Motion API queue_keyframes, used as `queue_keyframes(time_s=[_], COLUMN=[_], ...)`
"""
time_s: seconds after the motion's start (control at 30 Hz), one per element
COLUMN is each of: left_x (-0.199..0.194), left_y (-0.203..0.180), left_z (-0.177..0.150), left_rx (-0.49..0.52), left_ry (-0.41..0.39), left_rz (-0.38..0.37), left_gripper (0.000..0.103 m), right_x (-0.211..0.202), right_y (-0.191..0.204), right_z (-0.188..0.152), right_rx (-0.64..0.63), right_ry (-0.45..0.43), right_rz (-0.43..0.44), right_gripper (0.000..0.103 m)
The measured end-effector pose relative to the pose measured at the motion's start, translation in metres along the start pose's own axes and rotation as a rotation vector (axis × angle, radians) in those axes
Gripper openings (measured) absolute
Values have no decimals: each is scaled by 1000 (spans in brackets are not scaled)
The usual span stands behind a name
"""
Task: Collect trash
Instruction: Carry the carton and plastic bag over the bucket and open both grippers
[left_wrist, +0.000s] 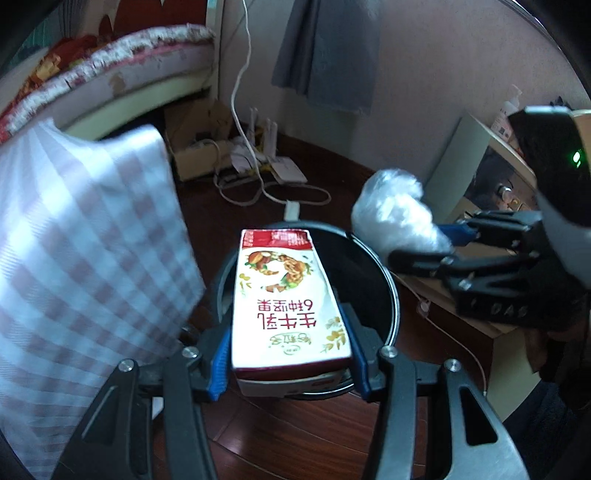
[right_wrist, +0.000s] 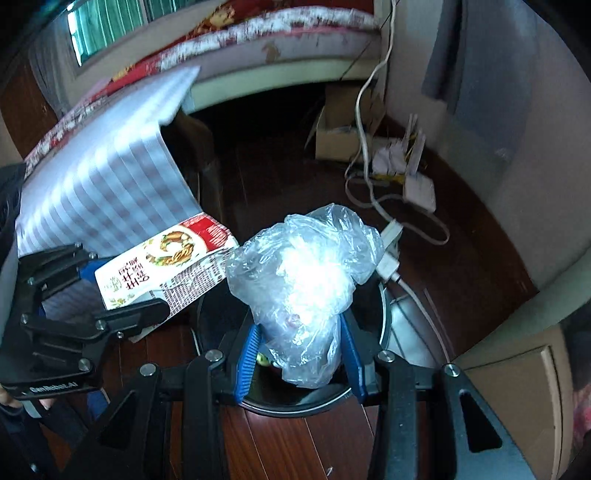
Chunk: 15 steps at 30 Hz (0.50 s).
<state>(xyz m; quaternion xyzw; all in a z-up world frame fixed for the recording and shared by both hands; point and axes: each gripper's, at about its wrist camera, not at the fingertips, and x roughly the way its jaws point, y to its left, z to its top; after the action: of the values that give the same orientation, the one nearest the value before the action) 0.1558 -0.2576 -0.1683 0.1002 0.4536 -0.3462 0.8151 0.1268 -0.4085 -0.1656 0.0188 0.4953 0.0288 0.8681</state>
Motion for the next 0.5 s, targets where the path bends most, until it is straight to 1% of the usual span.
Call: queue_keyframes(time_s=[0.1, 0.2, 0.23, 0.27, 0.3, 0.33, 0.37, 0.4, 0.43, 0.47, 0.5], left_x=[13, 23, 27, 30, 30, 28, 28, 29, 29, 30, 30], left_y=[0, 0, 1, 3, 7, 11, 13, 16, 17, 18, 17], left_z=[-2, -3, -3, -3, -4, -5, -7, -9, -12, -14, -17], left_rx=[-8, -20, -33, -50, -73, -95, -108, -124, -135, -138, -135], left_ry=[37, 62, 74, 82, 71, 52, 51, 57, 62, 65, 63], left_rz=[-24, -40, -42, -38, -31, -20, -3, 22, 37, 53, 85], left_gripper=[53, 57, 72, 84, 101, 102, 102, 102, 102, 102, 102], right_x=[22, 36, 39, 41, 43, 45, 46, 46, 45, 46, 47], right_y=[-4, -8, -9, -9, -9, -10, -13, -18, -19, -25, -29], right_z=[-3, -5, -5, -7, -9, -11, -12, -16, -17, -19, -23], right_rx=[-11, -18, -24, -35, -52, -59, -58, -46, -32, -5, 18], right_ry=[41, 66, 68, 67, 70, 77, 80, 77, 76, 85, 100], right_rz=[2, 7, 4, -2, -21, -50, -83, -106, -110, -113, -113], right_gripper=[43, 43, 45, 47, 58, 75, 85, 86, 88, 96, 100])
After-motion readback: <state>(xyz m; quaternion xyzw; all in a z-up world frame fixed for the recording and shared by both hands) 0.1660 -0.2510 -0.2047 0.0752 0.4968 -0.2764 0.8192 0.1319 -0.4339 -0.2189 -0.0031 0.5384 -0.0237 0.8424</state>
